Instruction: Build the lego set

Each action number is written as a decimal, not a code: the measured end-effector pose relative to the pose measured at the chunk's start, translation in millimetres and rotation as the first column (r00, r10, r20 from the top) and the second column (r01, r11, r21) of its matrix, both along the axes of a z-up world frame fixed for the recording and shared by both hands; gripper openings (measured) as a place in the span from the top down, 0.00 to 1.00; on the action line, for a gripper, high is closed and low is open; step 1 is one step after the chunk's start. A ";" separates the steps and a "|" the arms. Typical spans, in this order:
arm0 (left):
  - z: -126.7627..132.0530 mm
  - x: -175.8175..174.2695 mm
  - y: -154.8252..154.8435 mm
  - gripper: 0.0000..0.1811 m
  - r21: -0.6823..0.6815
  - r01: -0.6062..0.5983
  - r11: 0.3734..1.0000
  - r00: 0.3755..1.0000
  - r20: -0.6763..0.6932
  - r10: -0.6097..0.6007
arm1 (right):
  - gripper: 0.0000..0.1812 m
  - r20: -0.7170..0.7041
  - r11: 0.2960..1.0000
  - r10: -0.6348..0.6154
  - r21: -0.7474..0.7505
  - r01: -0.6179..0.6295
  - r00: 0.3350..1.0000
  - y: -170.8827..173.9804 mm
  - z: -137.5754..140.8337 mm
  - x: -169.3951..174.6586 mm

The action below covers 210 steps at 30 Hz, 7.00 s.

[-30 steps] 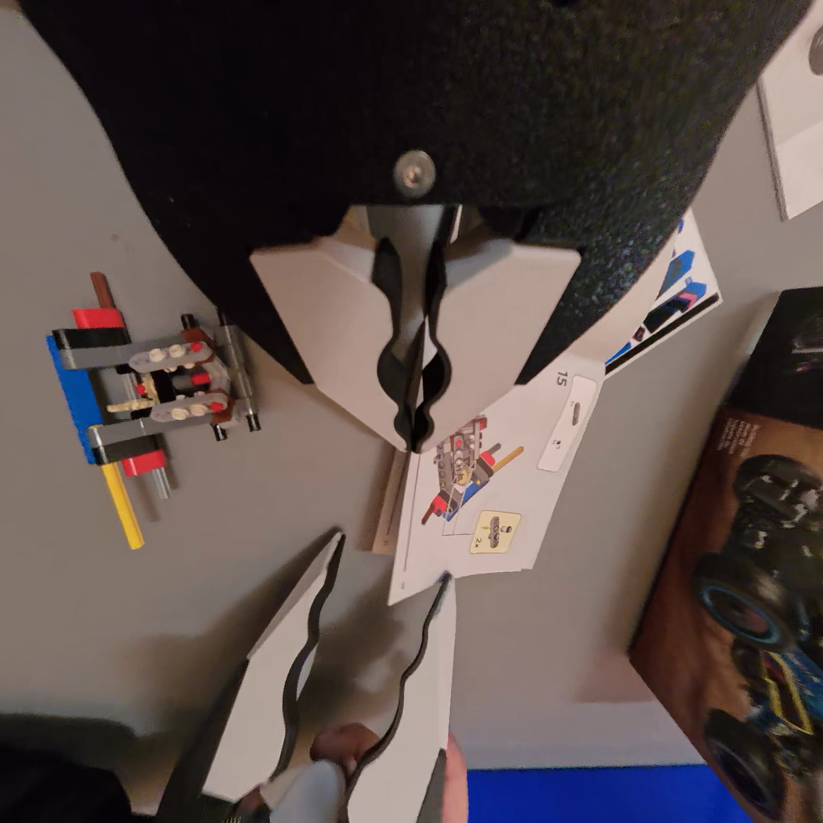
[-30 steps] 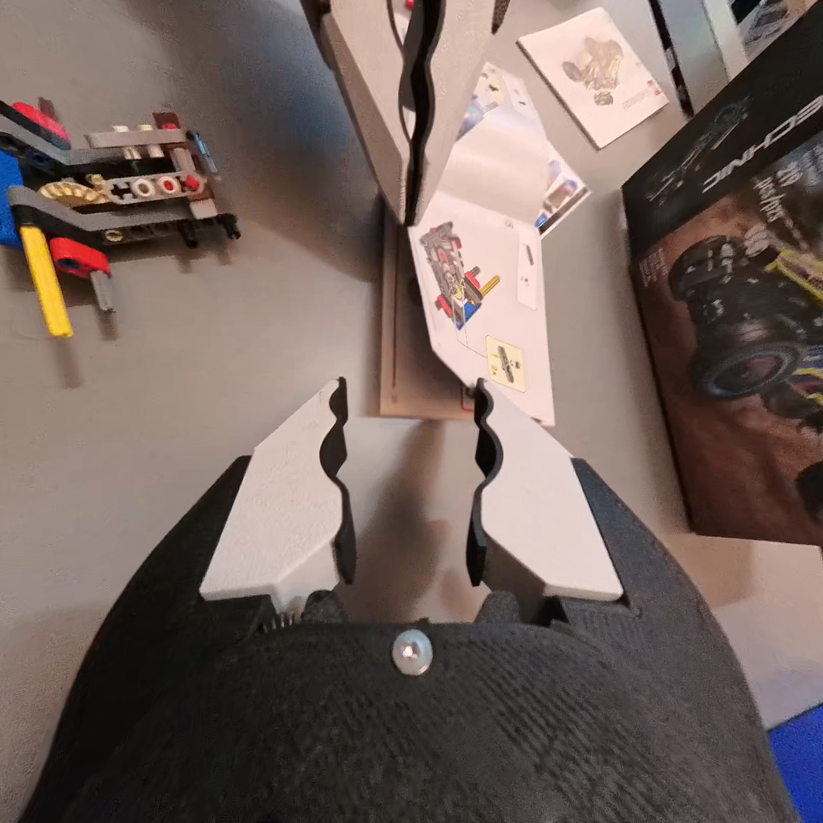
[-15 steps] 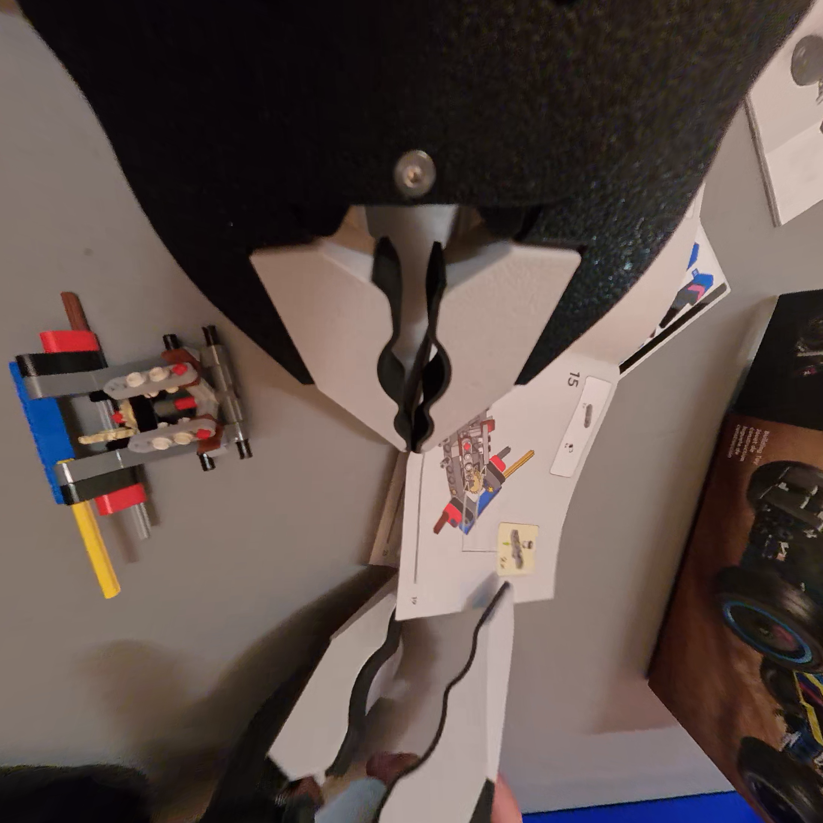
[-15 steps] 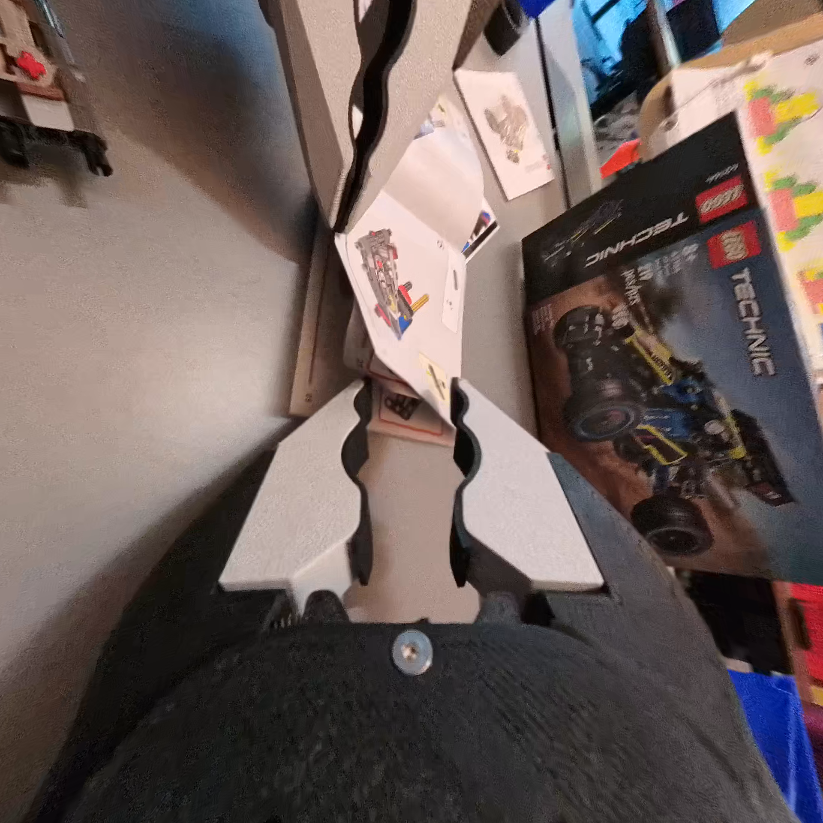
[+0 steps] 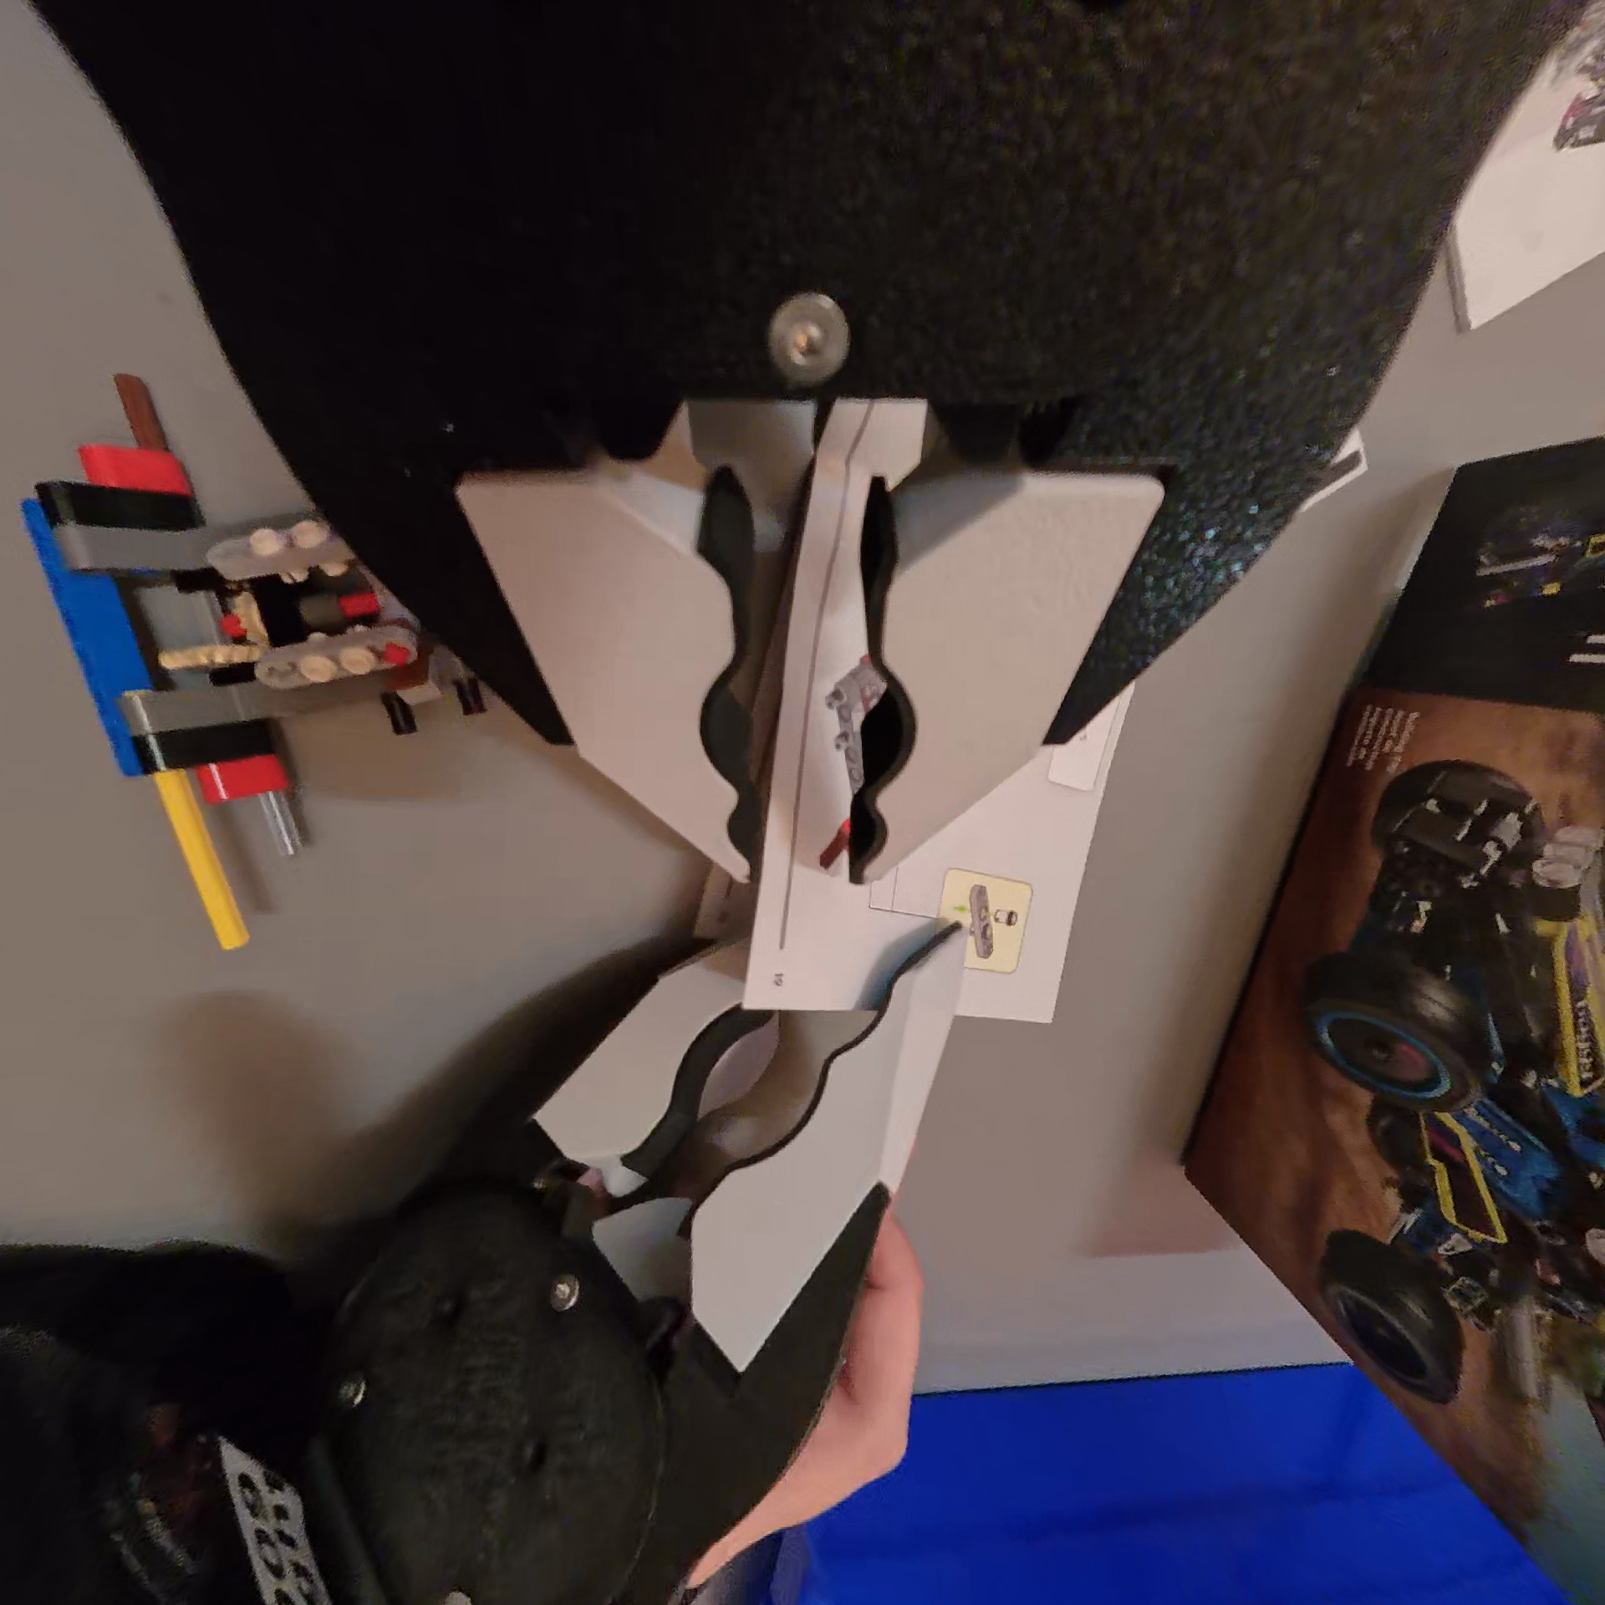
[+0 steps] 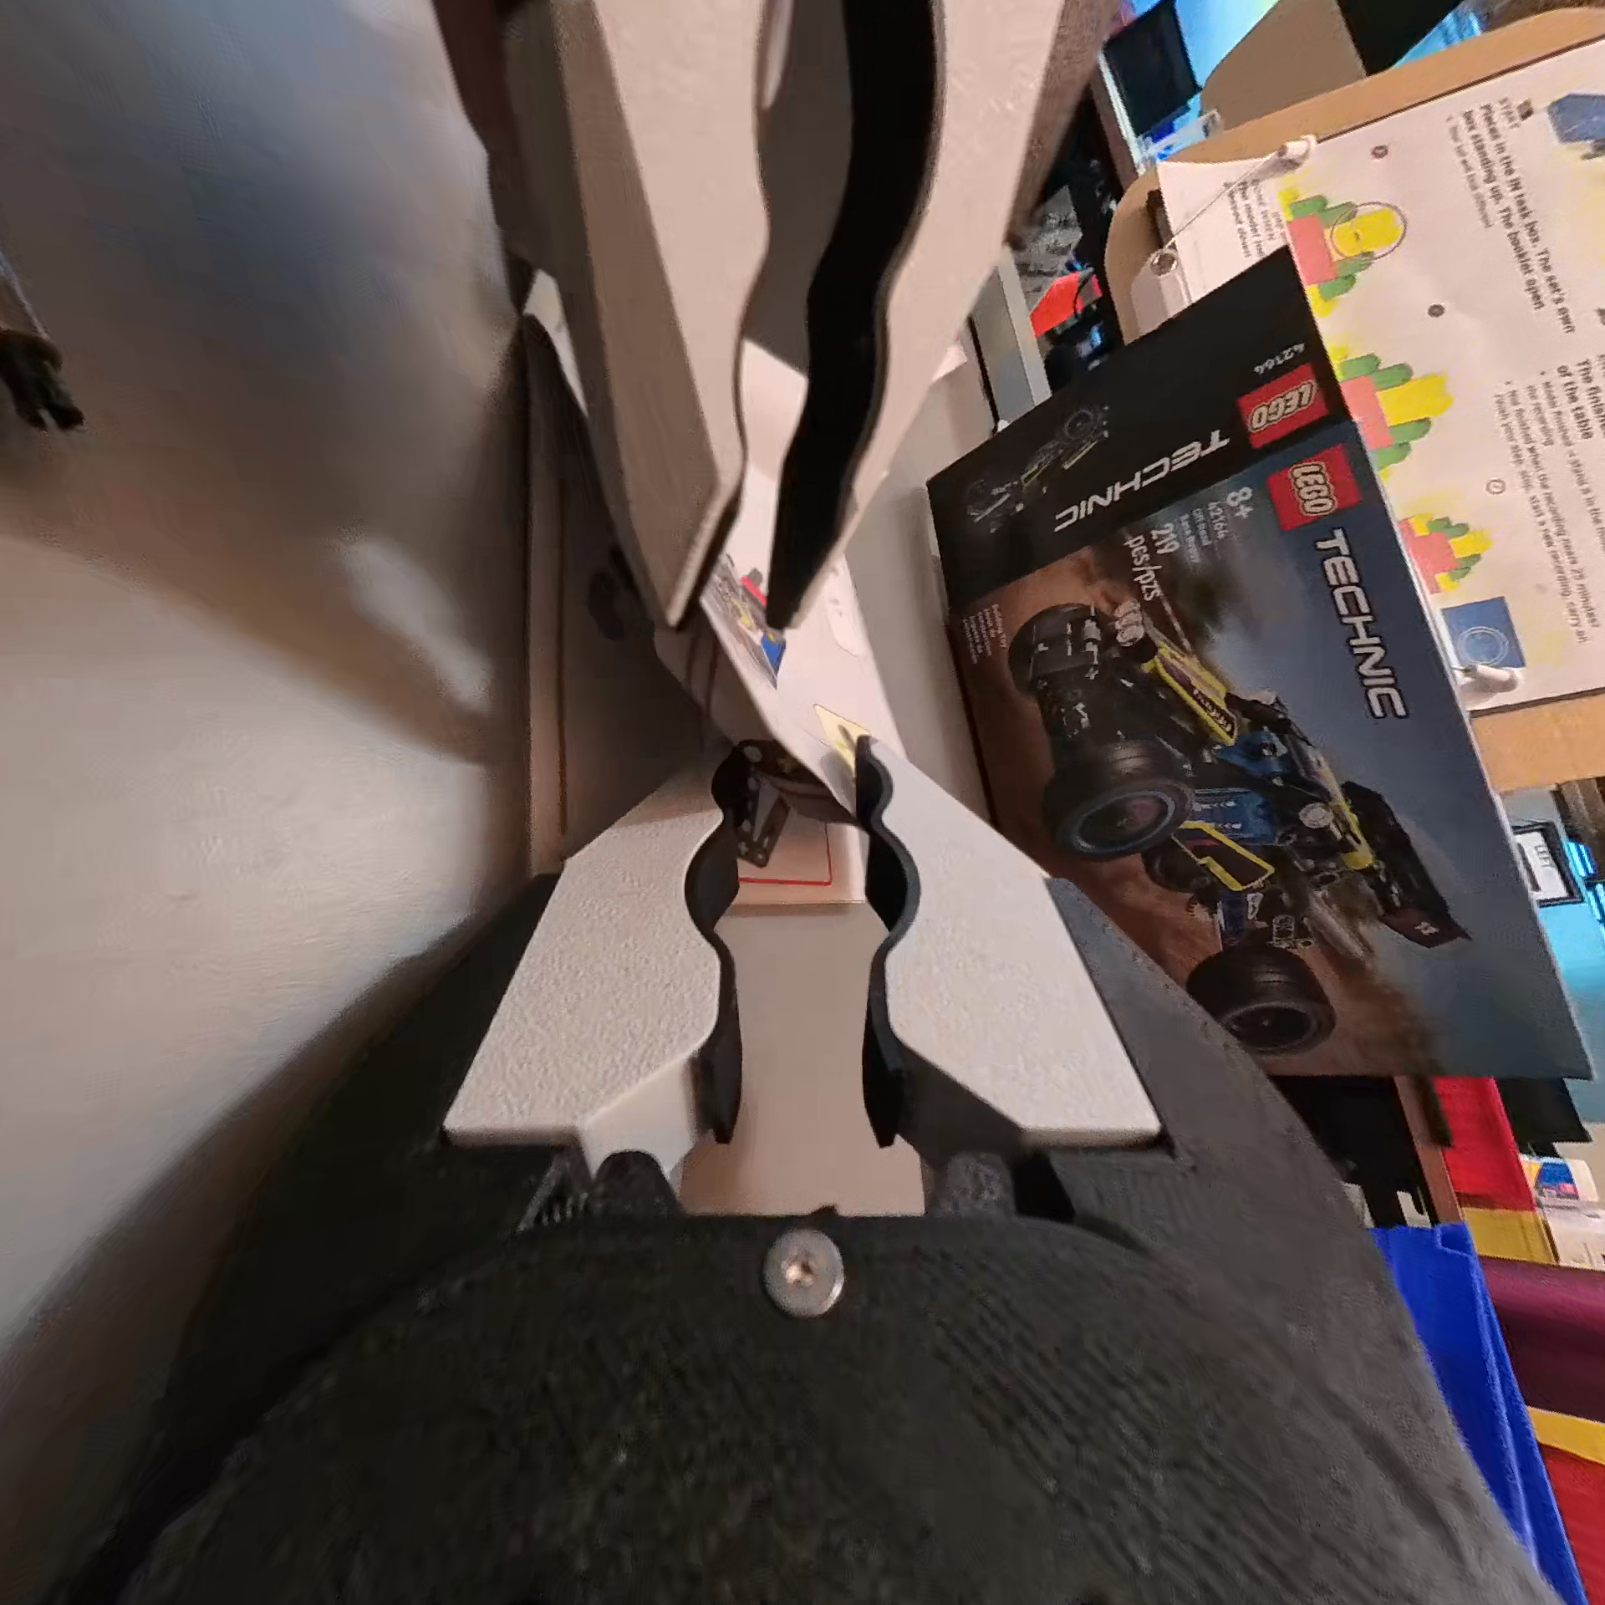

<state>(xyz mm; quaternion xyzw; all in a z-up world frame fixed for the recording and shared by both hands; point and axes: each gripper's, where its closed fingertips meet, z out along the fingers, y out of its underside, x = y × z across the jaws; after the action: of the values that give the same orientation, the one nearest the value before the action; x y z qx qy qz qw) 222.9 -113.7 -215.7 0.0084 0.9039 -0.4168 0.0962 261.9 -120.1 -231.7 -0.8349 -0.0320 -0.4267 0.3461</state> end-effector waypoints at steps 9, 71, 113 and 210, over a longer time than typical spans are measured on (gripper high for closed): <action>5.2 4.3 0.9 1.00 0.001 -0.028 1.000 1.000 0.011 0.028 | 0.82 -0.010 0.999 -0.039 -0.019 0.039 0.999 -10.1 -0.1 3.6; -41.1 50.2 88.1 1.00 0.264 -0.188 0.946 0.980 0.122 0.160 | 1.00 -0.195 0.997 -0.016 -0.071 0.002 0.981 34.5 -22.5 -6.3; -43.3 28.5 159.3 1.00 0.133 -0.624 0.770 0.781 0.069 0.621 | 1.00 -0.324 0.999 -0.037 -0.024 0.031 0.945 24.3 -23.3 -20.0; -18.6 -95.1 155.1 0.94 0.081 -0.424 0.902 0.894 -0.124 0.431 | 0.97 -0.453 0.993 0.010 0.106 0.043 0.892 90.6 -18.9 -151.1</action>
<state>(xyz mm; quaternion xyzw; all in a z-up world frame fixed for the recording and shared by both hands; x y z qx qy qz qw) 127.8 41.4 -234.3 -0.2170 0.8985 -0.3616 0.1218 110.9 -29.4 -250.6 -0.8906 0.0806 -0.2249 0.3870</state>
